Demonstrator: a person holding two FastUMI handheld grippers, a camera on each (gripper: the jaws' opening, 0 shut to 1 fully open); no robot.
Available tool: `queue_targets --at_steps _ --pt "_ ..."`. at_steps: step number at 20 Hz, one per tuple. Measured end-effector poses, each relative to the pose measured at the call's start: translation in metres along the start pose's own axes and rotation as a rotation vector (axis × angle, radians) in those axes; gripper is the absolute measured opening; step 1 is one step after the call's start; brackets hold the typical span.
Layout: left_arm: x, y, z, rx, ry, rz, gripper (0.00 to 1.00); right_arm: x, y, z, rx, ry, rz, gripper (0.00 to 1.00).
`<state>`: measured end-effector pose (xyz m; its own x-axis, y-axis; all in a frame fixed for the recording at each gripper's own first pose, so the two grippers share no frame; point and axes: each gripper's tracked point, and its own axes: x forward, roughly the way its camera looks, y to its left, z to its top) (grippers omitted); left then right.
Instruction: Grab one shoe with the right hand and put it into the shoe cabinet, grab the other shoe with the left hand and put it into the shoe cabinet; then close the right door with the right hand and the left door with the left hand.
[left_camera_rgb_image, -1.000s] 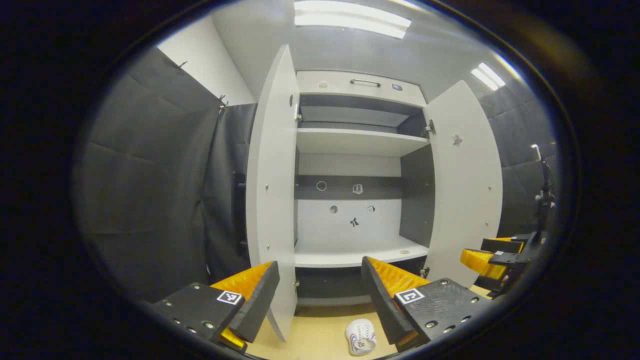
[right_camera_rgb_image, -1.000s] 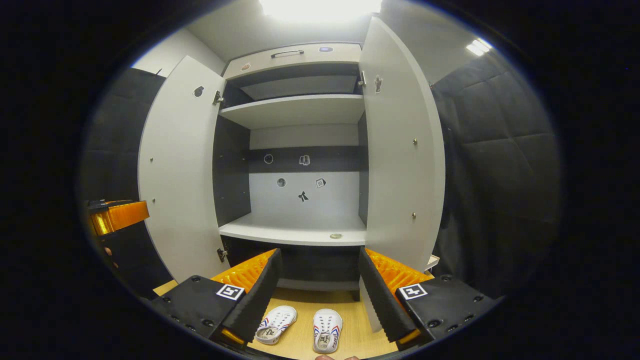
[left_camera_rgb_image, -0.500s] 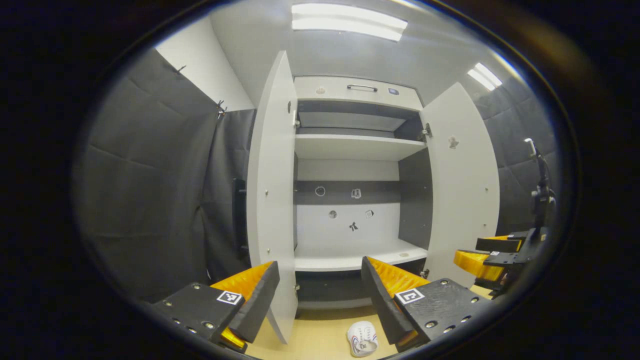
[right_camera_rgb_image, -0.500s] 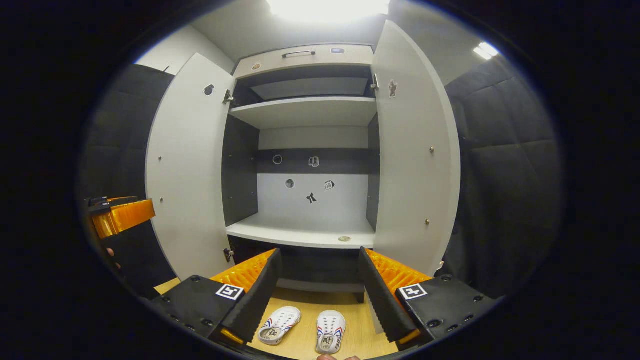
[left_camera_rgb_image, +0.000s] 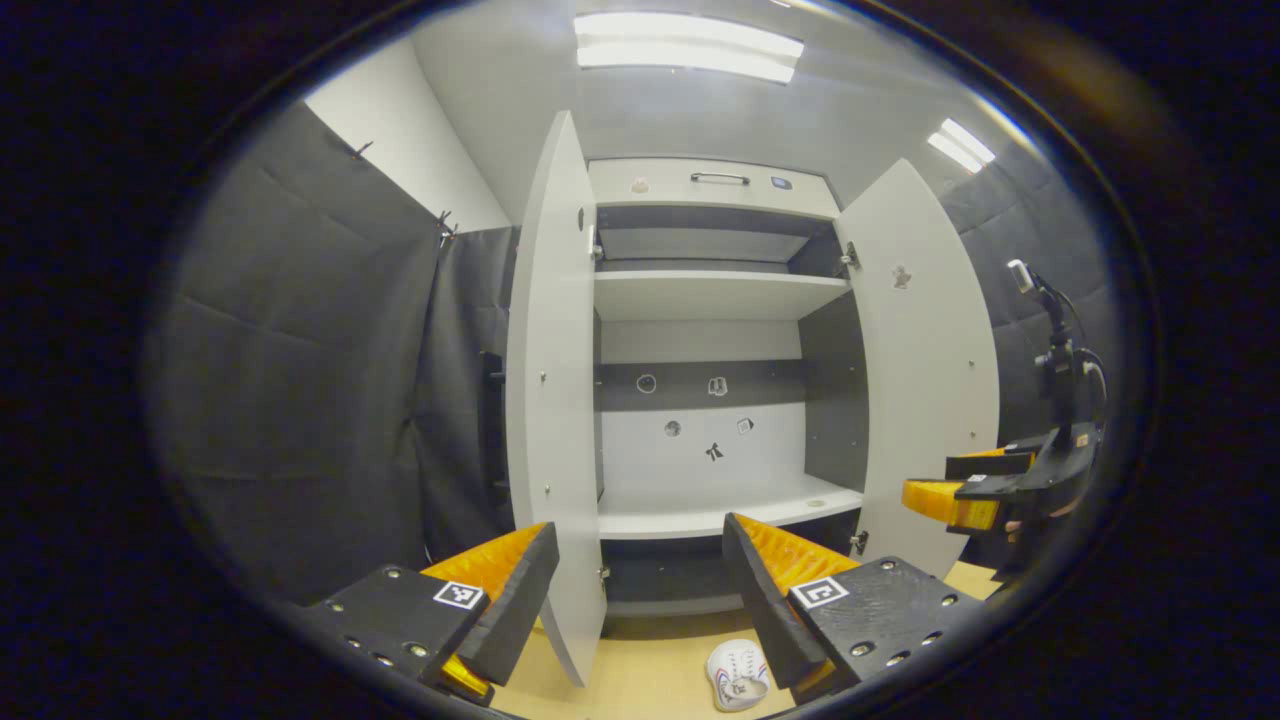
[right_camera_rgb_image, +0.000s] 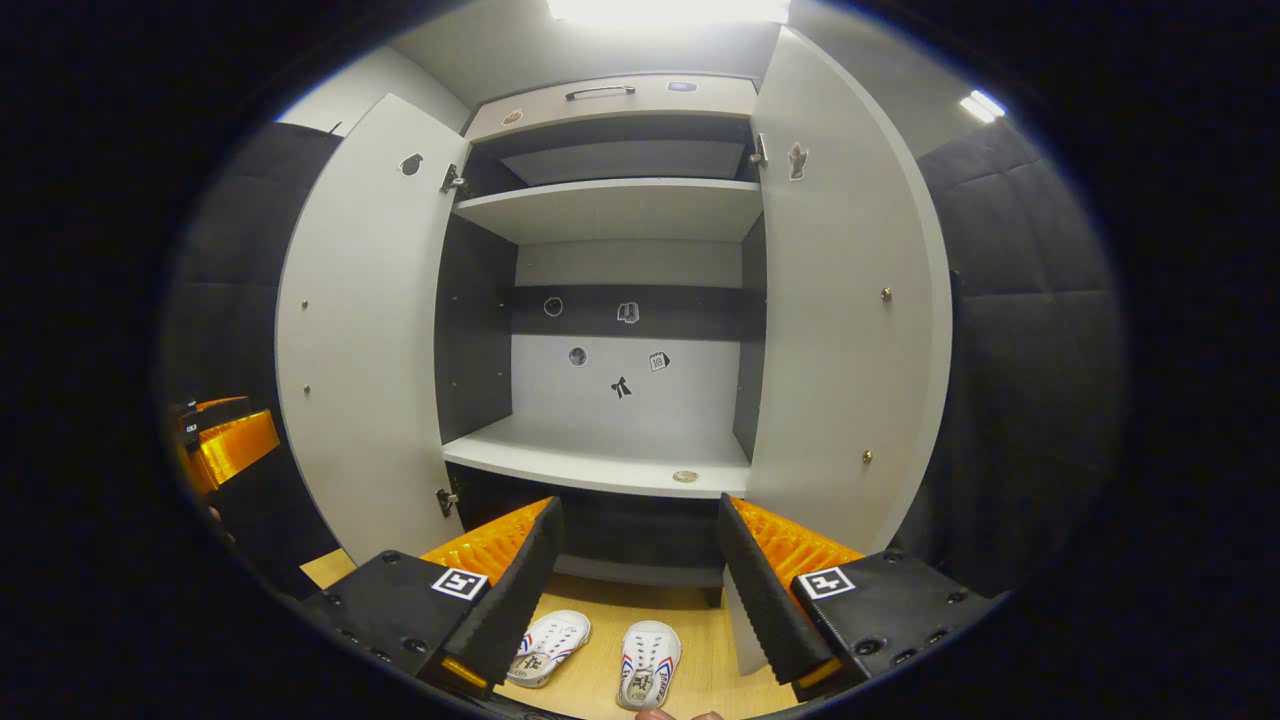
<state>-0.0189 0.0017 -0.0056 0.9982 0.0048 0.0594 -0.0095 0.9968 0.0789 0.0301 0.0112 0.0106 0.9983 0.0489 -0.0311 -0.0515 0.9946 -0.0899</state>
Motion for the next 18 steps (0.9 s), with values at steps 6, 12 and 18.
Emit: queue_targets --at_steps 6,12,18 --pt "0.000 0.000 -0.009 -0.014 0.049 -0.017 0.94 0.028 -0.002 -0.016 0.005 0.057 0.034 0.95" --pt "0.001 0.001 -0.014 -0.047 0.107 0.008 0.95 0.057 0.016 -0.083 0.157 0.244 0.098 0.97" --pt "-0.001 0.000 -0.021 -0.029 0.216 0.013 0.94 0.068 0.054 -0.193 0.136 0.499 0.208 0.97"
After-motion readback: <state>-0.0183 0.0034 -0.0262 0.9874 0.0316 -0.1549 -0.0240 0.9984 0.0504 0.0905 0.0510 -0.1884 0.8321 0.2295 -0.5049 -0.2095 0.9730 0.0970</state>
